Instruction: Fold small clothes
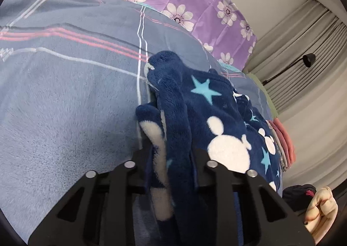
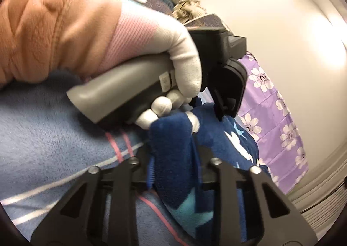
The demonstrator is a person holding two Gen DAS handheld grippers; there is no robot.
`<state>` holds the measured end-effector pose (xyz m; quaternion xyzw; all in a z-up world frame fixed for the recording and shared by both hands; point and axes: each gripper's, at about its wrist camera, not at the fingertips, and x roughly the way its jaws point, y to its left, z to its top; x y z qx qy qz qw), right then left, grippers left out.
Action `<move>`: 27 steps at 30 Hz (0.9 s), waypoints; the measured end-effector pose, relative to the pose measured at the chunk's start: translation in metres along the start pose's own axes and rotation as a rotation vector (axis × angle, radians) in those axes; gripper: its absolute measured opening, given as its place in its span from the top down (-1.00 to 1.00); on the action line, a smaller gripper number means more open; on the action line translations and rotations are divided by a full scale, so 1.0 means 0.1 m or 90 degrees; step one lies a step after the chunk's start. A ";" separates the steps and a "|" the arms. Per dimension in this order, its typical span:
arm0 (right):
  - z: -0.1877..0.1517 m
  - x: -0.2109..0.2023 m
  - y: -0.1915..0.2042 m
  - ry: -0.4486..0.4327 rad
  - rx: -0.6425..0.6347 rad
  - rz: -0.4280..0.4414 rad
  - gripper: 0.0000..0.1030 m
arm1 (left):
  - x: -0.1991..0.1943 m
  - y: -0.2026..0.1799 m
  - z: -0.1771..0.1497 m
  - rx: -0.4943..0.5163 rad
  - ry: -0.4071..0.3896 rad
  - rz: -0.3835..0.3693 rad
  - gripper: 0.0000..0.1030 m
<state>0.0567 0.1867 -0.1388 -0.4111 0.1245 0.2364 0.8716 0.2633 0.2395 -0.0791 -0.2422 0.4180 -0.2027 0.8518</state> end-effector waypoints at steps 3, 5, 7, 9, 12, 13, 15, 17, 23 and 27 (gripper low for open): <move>0.02 -0.17 -0.42 -0.022 0.138 0.052 0.59 | -0.15 -0.35 0.11 0.056 -0.014 0.037 0.55; 0.00 -0.30 -0.74 -0.039 0.233 0.083 0.60 | -0.25 -0.56 0.18 0.085 -0.026 0.044 0.56; -0.02 -0.43 -0.96 -0.059 0.280 0.087 0.60 | -0.33 -0.83 0.26 0.114 -0.039 0.048 0.57; -0.07 -0.59 -1.23 -0.079 0.326 0.084 0.61 | -0.34 -1.09 0.32 0.143 -0.047 0.055 0.58; -0.24 -0.78 -1.59 -0.096 0.401 0.091 0.61 | -0.28 -1.56 0.39 0.185 -0.048 0.058 0.58; -0.31 -0.82 -1.70 -0.099 0.426 0.095 0.61 | -0.25 -1.66 0.40 0.192 -0.046 0.058 0.58; -0.48 -0.90 -1.98 -0.104 0.484 0.105 0.62 | -0.13 -1.90 0.41 0.209 -0.040 0.060 0.58; -0.69 -0.98 -2.16 -0.104 0.534 0.112 0.62 | 0.01 -2.13 0.38 0.228 -0.032 0.070 0.57; -1.40 -1.08 -2.67 -0.107 0.696 0.159 0.64 | 0.50 -2.72 0.27 0.298 0.003 0.089 0.57; -1.84 -1.14 -2.89 -0.112 0.761 0.166 0.64 | 0.84 -3.09 0.13 0.342 0.028 0.106 0.56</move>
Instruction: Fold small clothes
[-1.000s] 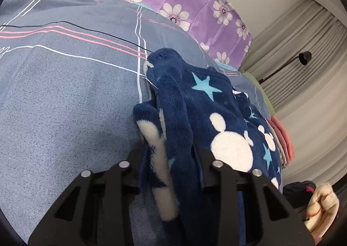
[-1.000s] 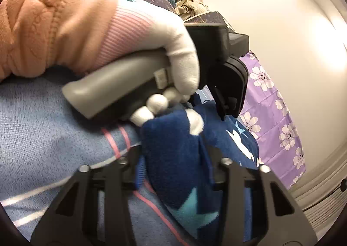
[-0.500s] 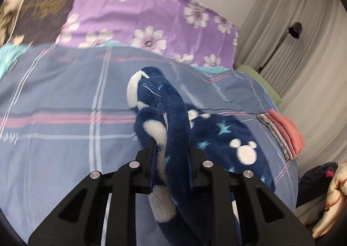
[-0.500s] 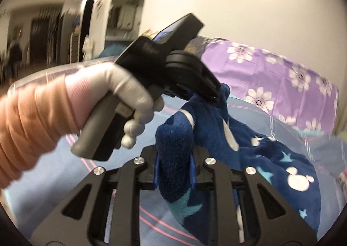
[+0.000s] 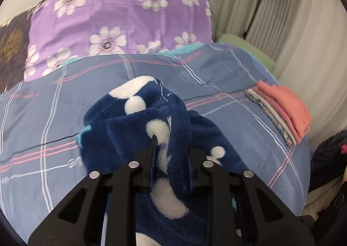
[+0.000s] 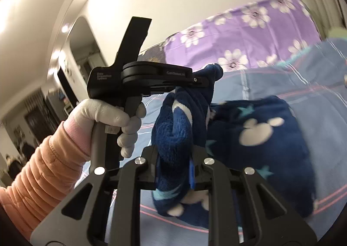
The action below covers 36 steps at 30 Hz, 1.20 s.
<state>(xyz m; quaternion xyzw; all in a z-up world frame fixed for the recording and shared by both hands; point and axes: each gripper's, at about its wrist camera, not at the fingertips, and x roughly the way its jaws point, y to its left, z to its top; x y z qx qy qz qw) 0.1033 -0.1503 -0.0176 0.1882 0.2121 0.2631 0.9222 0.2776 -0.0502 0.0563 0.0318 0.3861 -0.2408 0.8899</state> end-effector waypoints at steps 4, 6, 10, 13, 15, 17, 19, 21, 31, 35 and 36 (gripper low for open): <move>-0.04 -0.17 -0.47 -0.003 0.074 0.005 0.64 | 0.30 -0.37 0.06 0.046 0.027 0.002 0.55; -0.10 -0.27 -0.71 -0.002 0.130 0.022 0.64 | 0.45 -0.54 0.06 0.072 0.040 0.001 0.55; -0.25 -0.46 -0.97 -0.003 0.171 0.000 0.65 | 0.80 -0.90 -0.04 0.126 0.074 0.003 0.55; -0.35 -0.49 -1.15 0.008 0.185 -0.019 0.65 | 1.00 -1.09 -0.12 0.145 0.088 -0.001 0.53; -0.48 -0.47 -1.31 0.024 0.210 -0.034 0.65 | 1.07 -1.16 -0.17 0.135 0.096 -0.001 0.53; -0.59 -0.41 -1.49 0.039 0.252 -0.036 0.65 | 1.15 -1.22 -0.23 0.131 0.085 -0.011 0.52; -0.67 -0.38 -1.58 0.048 0.282 -0.030 0.65 | 1.21 -1.26 -0.26 0.124 0.078 -0.024 0.42; -0.69 -0.40 -1.59 0.051 0.287 -0.024 0.65 | 1.20 -1.29 -0.26 0.122 0.078 -0.033 0.40; -0.74 -0.43 -1.54 0.050 0.272 -0.019 0.64 | 0.18 -0.96 -0.27 0.217 -0.051 0.100 -0.10; -0.72 -0.49 -1.50 0.036 0.267 -0.028 0.64 | 0.18 -0.62 -0.46 0.209 -0.006 0.138 0.40; -0.72 -0.52 -1.50 0.031 0.267 -0.026 0.64 | 0.21 -0.58 -0.50 0.206 0.002 0.126 0.56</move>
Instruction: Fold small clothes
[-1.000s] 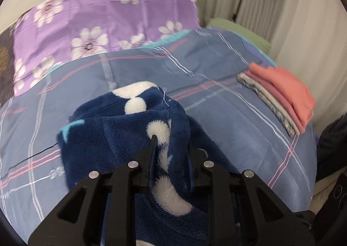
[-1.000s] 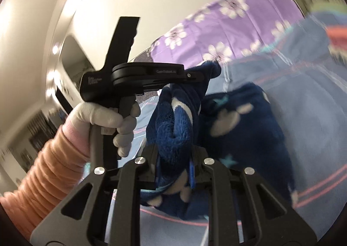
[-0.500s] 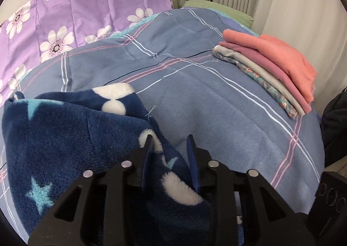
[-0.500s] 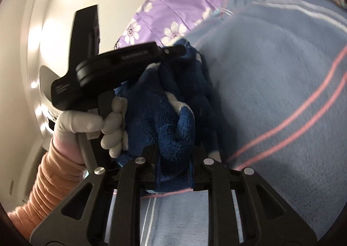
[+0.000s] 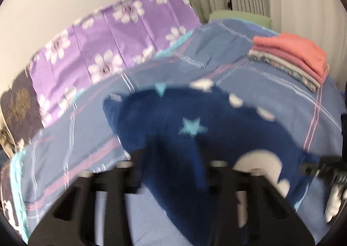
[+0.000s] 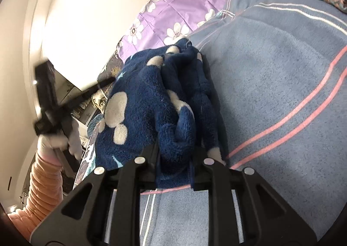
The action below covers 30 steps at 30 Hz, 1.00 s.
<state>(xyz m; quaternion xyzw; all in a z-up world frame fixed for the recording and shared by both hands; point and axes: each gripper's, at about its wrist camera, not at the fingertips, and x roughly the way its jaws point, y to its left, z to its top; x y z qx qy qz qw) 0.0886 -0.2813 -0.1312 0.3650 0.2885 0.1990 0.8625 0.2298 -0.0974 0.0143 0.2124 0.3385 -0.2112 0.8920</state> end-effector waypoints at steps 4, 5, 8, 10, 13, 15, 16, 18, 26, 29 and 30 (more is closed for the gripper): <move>0.01 -0.11 0.07 -0.006 -0.023 -0.022 0.64 | 0.31 -0.32 -0.02 0.038 0.015 -0.007 1.00; 0.01 -0.18 0.08 -0.012 -0.030 -0.043 0.59 | 0.43 -0.46 -0.02 0.068 0.027 0.000 1.00; 0.05 -0.48 0.13 -0.070 -0.053 -0.136 0.54 | 0.70 -0.89 0.00 0.181 0.050 0.073 1.00; 0.10 -0.64 0.21 -0.108 -0.074 -0.164 0.54 | 0.74 -0.88 0.08 0.173 0.071 0.056 1.00; 0.21 -0.68 0.41 -0.112 -0.114 -0.114 0.54 | 0.73 -0.75 0.07 0.148 0.065 0.029 1.00; 0.24 -0.49 0.58 -0.087 -0.159 -0.050 0.51 | 0.71 -0.71 0.06 0.130 0.054 0.026 1.00; 0.25 -0.34 0.61 -0.072 -0.171 -0.033 0.50 | 0.69 -0.70 0.04 0.122 0.044 0.031 1.00; 0.26 0.00 0.55 -0.028 -0.171 -0.077 0.49 | 0.64 -0.72 0.03 0.114 0.028 0.040 1.00; 0.18 0.28 0.20 0.005 -0.112 -0.095 0.58 | -0.35 -0.50 -0.31 -0.014 -0.118 0.032 0.16; 0.15 0.30 0.25 0.000 -0.125 -0.104 0.58 | -0.71 -0.62 -0.70 0.004 -0.129 0.017 -0.19; 0.15 0.31 0.24 0.000 -0.123 -0.101 0.58 | -0.78 -0.67 -0.82 0.011 -0.124 0.014 -0.25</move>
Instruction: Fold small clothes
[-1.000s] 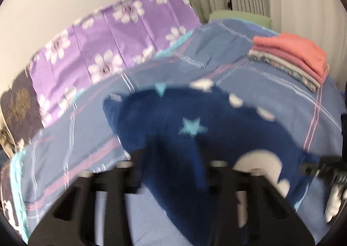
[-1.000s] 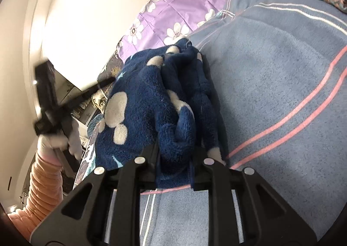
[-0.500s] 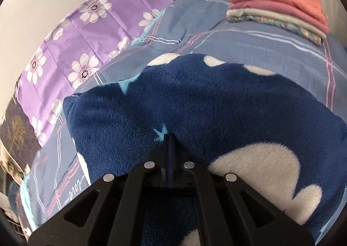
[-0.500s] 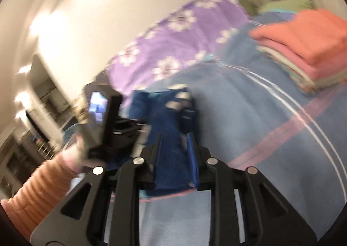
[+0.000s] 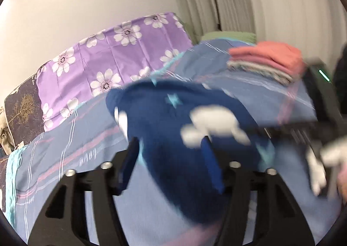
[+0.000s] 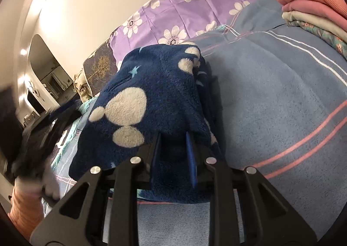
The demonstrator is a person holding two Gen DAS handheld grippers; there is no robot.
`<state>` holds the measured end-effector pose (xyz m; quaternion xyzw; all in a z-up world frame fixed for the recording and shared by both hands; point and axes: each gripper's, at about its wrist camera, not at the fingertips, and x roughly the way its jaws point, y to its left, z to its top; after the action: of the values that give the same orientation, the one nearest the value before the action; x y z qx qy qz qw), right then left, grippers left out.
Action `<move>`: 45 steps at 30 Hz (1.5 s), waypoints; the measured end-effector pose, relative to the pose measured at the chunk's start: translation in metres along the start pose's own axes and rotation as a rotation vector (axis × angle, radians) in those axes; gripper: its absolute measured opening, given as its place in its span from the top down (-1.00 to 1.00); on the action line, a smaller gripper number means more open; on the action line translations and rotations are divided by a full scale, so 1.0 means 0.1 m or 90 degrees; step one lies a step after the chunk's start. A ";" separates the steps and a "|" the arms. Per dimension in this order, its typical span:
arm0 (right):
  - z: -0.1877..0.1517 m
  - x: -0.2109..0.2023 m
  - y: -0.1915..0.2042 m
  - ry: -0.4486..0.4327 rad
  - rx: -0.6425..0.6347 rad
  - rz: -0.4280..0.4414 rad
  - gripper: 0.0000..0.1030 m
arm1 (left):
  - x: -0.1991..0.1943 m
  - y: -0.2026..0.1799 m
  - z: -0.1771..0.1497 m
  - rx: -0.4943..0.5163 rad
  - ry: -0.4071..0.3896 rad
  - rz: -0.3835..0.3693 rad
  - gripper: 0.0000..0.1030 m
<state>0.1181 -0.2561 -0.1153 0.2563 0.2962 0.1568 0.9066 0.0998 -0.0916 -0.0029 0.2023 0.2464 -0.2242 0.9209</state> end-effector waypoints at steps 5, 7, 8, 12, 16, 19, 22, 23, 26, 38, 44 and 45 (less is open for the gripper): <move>-0.04 -0.01 -0.01 -0.002 -0.002 -0.001 0.58 | -0.12 -0.36 -0.45 0.052 0.035 0.003 -0.42; -0.04 -0.01 0.02 -0.003 -0.011 -0.011 0.57 | 0.02 -0.42 -0.48 0.052 0.051 0.032 -0.42; -0.05 -0.03 0.04 -0.004 -0.013 -0.014 0.57 | 0.10 -0.44 -0.49 0.043 0.056 0.036 -0.42; -0.05 -0.04 0.10 -0.005 -0.030 -0.042 0.57 | 0.51 -0.48 -0.40 0.029 0.098 0.117 -0.42; -0.08 -0.02 0.25 -0.012 -0.075 -0.100 0.57 | 0.47 -0.32 -0.35 0.025 0.135 0.164 -0.37; -0.10 0.01 0.26 -0.005 -0.082 -0.091 0.58 | 0.40 -0.20 -0.54 0.051 0.151 0.171 -0.38; -0.11 0.01 0.28 -0.004 -0.093 -0.095 0.57 | 0.39 -0.20 -0.58 0.053 0.144 0.179 -0.36; -0.11 0.01 0.26 -0.003 -0.089 -0.093 0.57 | 0.40 -0.22 -0.56 0.054 0.144 0.181 -0.32; -0.09 0.01 0.19 0.001 -0.070 -0.074 0.57 | 0.34 -0.21 -0.53 0.026 0.152 0.110 0.13; -0.08 0.01 0.18 0.003 -0.066 -0.066 0.56 | -0.32 0.02 0.07 -0.034 0.011 -0.028 0.72; -0.09 0.02 0.21 0.004 -0.070 -0.071 0.56 | 0.81 0.07 0.02 -0.024 0.103 -0.021 0.60; -0.09 0.02 0.22 0.005 -0.071 -0.074 0.56 | 0.83 0.07 -0.01 -0.031 0.094 -0.022 0.63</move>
<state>0.1113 -0.2343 -0.1104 0.1874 0.3048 0.1214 0.9259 0.1676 -0.1108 -0.0471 0.1917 0.3227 -0.2185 0.9008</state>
